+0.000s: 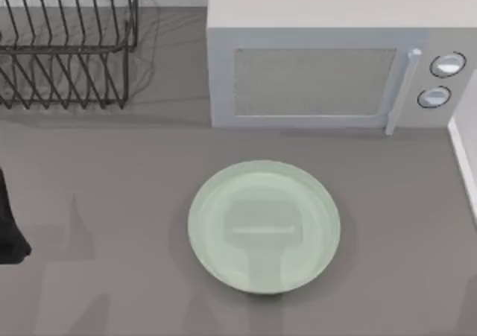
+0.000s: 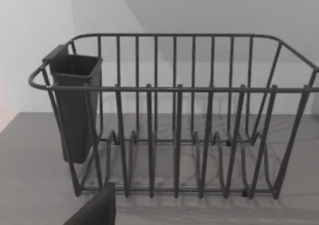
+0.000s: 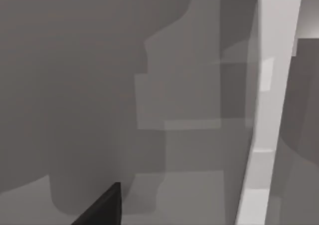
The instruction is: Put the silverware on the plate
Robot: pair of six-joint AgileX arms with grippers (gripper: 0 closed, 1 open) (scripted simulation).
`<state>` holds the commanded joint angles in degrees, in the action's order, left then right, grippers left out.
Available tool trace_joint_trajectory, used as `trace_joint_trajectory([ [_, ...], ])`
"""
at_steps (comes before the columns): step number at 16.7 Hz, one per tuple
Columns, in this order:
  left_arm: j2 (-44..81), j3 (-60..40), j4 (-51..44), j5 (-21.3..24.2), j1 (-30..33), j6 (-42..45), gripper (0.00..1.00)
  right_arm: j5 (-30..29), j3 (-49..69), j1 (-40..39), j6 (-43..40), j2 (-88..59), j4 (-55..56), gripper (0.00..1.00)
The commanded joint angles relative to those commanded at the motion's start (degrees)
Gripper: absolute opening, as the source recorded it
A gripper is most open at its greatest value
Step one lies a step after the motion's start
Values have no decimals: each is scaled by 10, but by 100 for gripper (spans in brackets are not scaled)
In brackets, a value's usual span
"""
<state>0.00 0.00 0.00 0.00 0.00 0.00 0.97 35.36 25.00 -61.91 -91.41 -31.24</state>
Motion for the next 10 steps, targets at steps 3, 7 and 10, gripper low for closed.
trace_joint_trajectory([
  [3, 0, 0, 0, 0, 0, 0, 100, 0, 0, 0, 0, 0, 0, 77],
  [7, 0, 0, 0, 0, 0, 0, 100, 0, 0, 0, 0, 0, 0, 47],
  [10, 0, 0, 0, 0, 0, 0, 100, 0, 0, 0, 0, 0, 0, 25],
])
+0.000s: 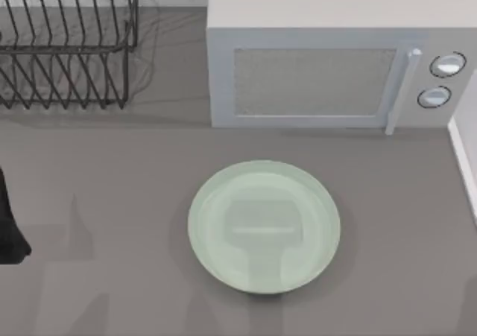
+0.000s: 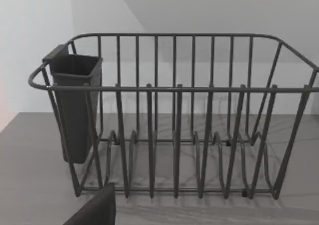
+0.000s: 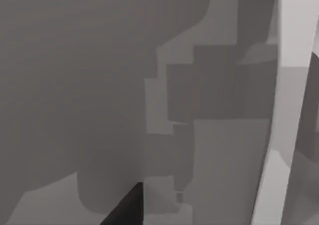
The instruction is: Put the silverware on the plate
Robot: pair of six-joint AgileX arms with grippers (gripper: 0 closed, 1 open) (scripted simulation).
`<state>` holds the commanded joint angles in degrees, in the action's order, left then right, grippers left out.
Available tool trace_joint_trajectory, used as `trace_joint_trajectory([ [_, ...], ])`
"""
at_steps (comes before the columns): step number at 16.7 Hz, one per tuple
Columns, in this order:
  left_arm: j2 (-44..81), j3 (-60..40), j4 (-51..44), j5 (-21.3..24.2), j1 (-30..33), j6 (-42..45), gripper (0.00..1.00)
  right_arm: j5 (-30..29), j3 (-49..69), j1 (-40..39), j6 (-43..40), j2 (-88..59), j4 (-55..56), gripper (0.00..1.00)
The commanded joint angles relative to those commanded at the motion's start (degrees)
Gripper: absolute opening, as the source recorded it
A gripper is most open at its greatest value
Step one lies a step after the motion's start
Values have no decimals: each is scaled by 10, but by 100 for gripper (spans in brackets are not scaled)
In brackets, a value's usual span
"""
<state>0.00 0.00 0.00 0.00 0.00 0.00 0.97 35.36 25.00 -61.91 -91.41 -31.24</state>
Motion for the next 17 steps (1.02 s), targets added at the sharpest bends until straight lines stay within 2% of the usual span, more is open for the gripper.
trace_joint_trajectory([
  [3, 0, 0, 0, 0, 0, 0, 100, 0, 0, 0, 0, 0, 0, 2],
  [4, 0, 0, 0, 0, 0, 0, 100, 0, 0, 0, 0, 0, 0, 0],
  [11, 0, 0, 0, 0, 0, 0, 100, 0, 0, 0, 0, 0, 0, 0],
  [12, 0, 0, 0, 0, 0, 0, 100, 9, 21, -1, 24, 39, -66, 0],
  [17, 0, 0, 0, 0, 0, 0, 100, 9, 68, 0, 18, 62, -134, 0],
])
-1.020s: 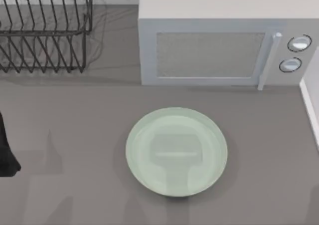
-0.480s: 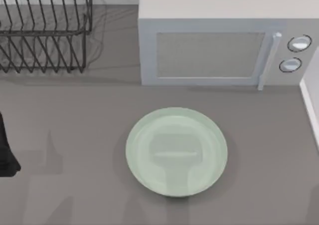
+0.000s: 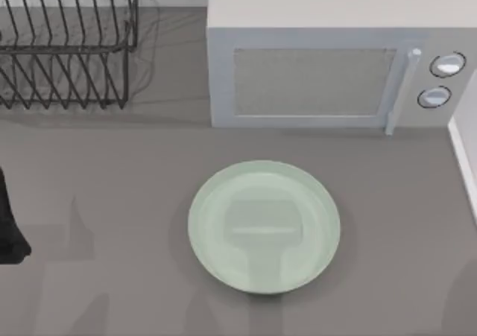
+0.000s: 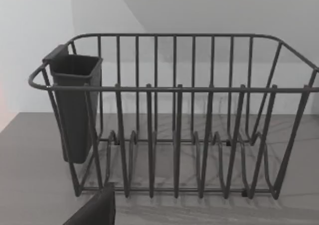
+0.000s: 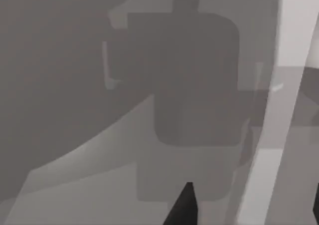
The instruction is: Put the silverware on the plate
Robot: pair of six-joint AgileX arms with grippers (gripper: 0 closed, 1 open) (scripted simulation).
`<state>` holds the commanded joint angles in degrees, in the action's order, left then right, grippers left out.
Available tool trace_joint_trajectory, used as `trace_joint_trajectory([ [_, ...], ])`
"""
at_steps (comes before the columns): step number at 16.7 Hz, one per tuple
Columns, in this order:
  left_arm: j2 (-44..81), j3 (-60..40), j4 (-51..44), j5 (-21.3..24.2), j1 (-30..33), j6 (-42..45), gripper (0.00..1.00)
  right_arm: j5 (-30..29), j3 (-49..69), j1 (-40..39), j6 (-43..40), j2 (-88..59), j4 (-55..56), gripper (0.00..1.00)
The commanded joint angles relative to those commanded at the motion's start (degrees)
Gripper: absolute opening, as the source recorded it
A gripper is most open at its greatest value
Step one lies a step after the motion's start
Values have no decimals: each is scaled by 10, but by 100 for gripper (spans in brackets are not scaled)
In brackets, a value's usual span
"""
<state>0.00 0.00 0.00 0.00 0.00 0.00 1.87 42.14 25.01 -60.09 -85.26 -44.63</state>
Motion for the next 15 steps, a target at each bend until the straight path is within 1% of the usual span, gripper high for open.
trace_joint_trajectory([
  [4, 0, 0, 0, 0, 0, 0, 100, 0, 71, 1, -2, 43, -130, 0],
  [6, 0, 0, 0, 0, 0, 0, 100, 0, 101, 2, -1, 63, -174, 0],
  [8, 0, 0, 0, 0, 0, 0, 100, 0, 116, 1, 1, 76, -194, 0],
  [13, 0, 0, 0, 0, 0, 0, 100, 0, 116, 0, 2, 74, -194, 0],
  [15, 0, 0, 0, 0, 0, 0, 100, -2, 131, -19, 10, 61, -195, 0],
])
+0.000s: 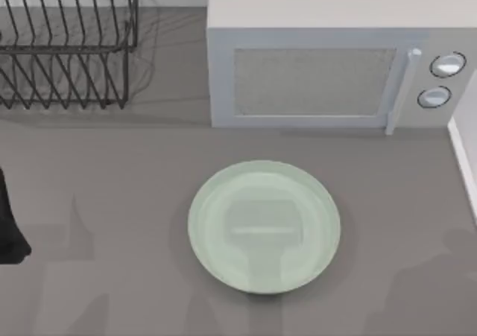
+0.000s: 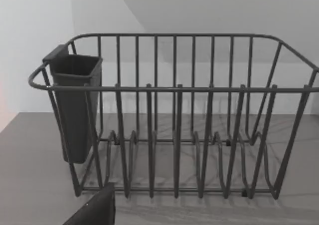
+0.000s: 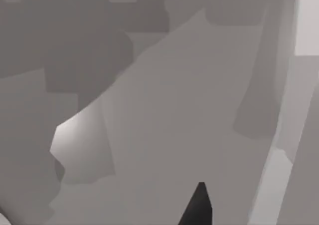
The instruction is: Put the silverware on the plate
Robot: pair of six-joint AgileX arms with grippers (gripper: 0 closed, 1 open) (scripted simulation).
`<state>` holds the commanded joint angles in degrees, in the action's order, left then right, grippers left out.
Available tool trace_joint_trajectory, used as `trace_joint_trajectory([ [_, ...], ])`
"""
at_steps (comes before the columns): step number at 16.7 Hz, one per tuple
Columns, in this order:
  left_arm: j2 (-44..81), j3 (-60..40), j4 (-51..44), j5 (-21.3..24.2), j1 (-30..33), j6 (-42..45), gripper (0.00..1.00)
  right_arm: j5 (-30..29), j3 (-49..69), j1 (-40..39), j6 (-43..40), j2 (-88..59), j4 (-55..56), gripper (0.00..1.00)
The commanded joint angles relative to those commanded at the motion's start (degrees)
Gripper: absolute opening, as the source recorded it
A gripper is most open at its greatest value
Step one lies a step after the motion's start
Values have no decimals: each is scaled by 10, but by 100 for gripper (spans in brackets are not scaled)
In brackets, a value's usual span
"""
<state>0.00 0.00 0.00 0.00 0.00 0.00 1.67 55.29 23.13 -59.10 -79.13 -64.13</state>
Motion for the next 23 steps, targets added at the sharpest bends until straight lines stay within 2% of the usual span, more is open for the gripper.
trace_joint_trajectory([
  [4, 0, 0, 0, 0, 0, 0, 100, -7, 77, -110, 33, -71, -9, 0],
  [11, 0, 0, 0, 0, 0, 0, 100, -7, 265, -441, 93, -272, -42, 0],
  [14, 0, 0, 0, 0, 0, 0, 100, -5, 348, -550, 105, -355, -48, 0],
  [19, 0, 0, 0, 0, 0, 0, 100, -11, 461, -647, 108, -450, -40, 0],
  [23, 0, 0, 0, 0, 0, 0, 100, -17, 493, -666, 105, -471, -33, 0],
])
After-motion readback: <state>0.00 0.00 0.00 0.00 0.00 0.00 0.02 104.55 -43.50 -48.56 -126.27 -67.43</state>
